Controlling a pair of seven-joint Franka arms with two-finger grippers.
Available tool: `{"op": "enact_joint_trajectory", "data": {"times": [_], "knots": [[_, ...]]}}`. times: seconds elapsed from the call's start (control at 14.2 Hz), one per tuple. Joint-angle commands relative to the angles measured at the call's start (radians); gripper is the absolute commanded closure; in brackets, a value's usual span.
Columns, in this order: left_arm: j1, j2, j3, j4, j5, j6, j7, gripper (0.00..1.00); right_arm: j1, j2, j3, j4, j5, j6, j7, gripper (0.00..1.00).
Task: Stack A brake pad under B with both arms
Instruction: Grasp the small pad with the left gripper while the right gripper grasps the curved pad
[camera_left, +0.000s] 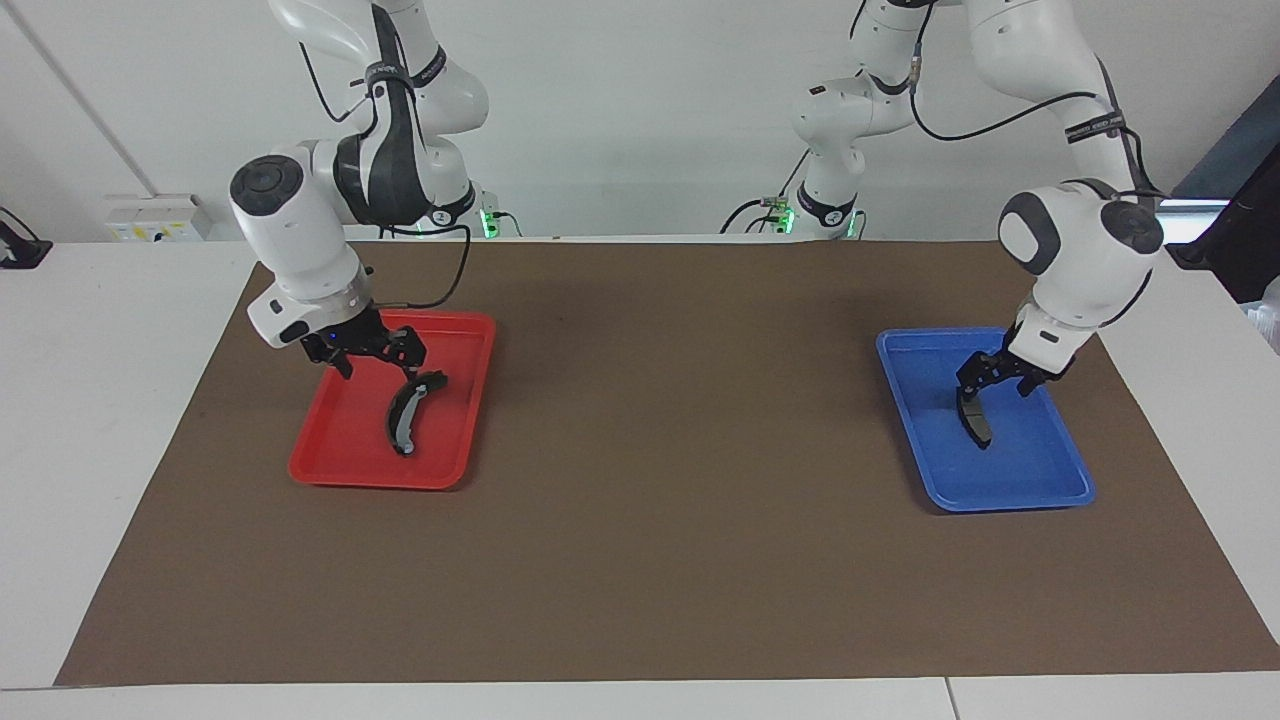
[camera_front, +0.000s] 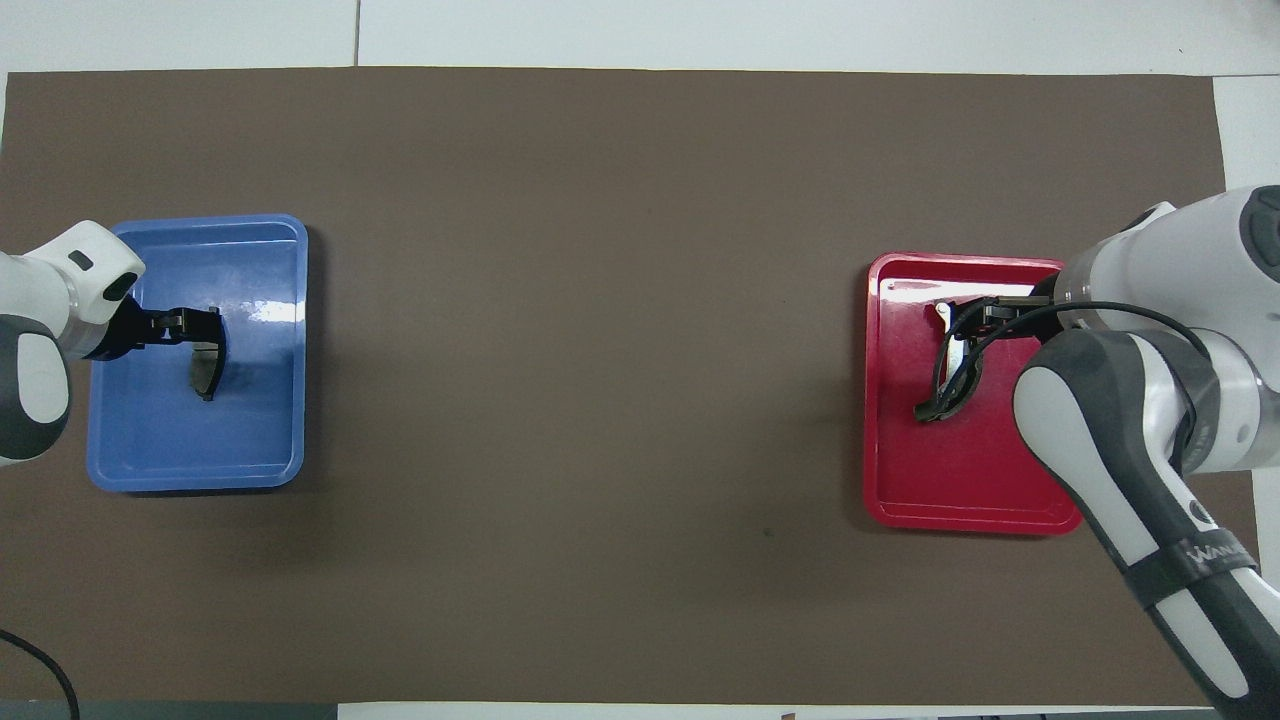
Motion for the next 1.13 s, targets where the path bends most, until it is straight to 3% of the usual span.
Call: {"op": "enact_joint_trajectory", "data": {"times": [0.0, 0.21, 0.35, 0.42, 0.49, 0.56, 0.77, 1.06], "knots": [[0.030, 0.027, -0.005, -0.016, 0.002, 0.075, 0.012, 0.01, -0.013, -0.018, 0.005, -0.123, 0.006, 0.124, 0.031, 0.00], [0.030, 0.053, -0.005, -0.019, 0.002, 0.110, 0.011, 0.06, -0.016, 0.003, 0.005, -0.168, 0.006, 0.175, 0.053, 0.00], [0.030, 0.047, -0.004, -0.045, 0.002, 0.106, 0.014, 0.17, -0.014, 0.034, 0.005, -0.175, 0.006, 0.201, 0.053, 0.00], [0.030, 0.041, -0.004, -0.064, 0.002, 0.107, 0.012, 0.34, -0.013, 0.052, 0.005, -0.175, 0.006, 0.221, 0.053, 0.00], [0.030, 0.035, -0.004, -0.070, 0.002, 0.100, 0.014, 0.57, -0.007, 0.061, 0.005, -0.174, 0.006, 0.228, 0.054, 0.00], [0.030, 0.034, -0.004, -0.076, 0.002, 0.095, 0.014, 0.70, -0.007, 0.072, 0.005, -0.175, 0.006, 0.232, 0.054, 0.00], [0.021, 0.029, -0.004, -0.073, 0.002, 0.090, 0.014, 0.95, -0.016, 0.078, 0.005, -0.174, 0.006, 0.225, 0.044, 0.13], [0.015, -0.017, -0.004, -0.035, 0.002, 0.040, 0.012, 0.99, -0.016, 0.078, 0.005, -0.174, 0.006, 0.223, 0.044, 0.29]]}}
